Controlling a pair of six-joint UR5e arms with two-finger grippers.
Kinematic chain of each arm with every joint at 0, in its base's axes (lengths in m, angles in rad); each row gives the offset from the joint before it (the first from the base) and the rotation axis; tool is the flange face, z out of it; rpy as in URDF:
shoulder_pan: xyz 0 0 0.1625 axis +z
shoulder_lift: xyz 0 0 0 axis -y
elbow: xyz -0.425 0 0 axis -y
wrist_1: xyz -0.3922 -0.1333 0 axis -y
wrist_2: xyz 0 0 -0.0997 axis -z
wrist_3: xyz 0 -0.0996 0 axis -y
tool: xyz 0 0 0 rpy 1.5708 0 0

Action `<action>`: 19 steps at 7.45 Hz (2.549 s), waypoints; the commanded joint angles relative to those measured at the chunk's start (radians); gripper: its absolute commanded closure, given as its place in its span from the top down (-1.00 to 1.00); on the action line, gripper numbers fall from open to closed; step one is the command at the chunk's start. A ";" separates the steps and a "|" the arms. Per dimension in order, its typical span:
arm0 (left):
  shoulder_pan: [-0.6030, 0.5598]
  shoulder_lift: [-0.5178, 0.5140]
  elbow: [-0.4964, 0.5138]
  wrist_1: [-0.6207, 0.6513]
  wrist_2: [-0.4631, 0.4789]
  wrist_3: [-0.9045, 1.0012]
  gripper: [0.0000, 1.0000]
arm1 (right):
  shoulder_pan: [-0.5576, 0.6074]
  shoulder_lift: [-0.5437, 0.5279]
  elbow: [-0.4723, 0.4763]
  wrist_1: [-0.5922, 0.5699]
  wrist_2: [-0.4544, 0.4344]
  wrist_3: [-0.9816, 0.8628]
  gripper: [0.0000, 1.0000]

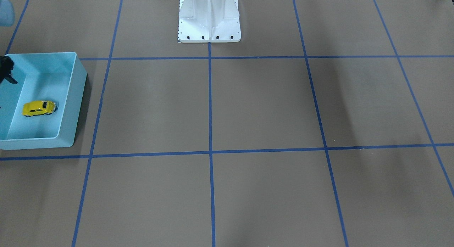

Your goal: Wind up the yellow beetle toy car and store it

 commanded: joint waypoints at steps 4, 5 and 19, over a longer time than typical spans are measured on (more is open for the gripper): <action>0.000 0.001 0.001 0.002 0.000 0.000 1.00 | 0.501 0.000 -0.111 -0.346 0.129 0.122 1.00; 0.000 0.002 0.001 0.002 0.000 0.000 1.00 | 0.516 0.000 -0.108 -0.401 0.149 0.312 1.00; 0.002 -0.001 0.004 0.002 0.001 0.000 1.00 | 0.461 0.132 -0.294 -0.295 0.000 0.857 1.00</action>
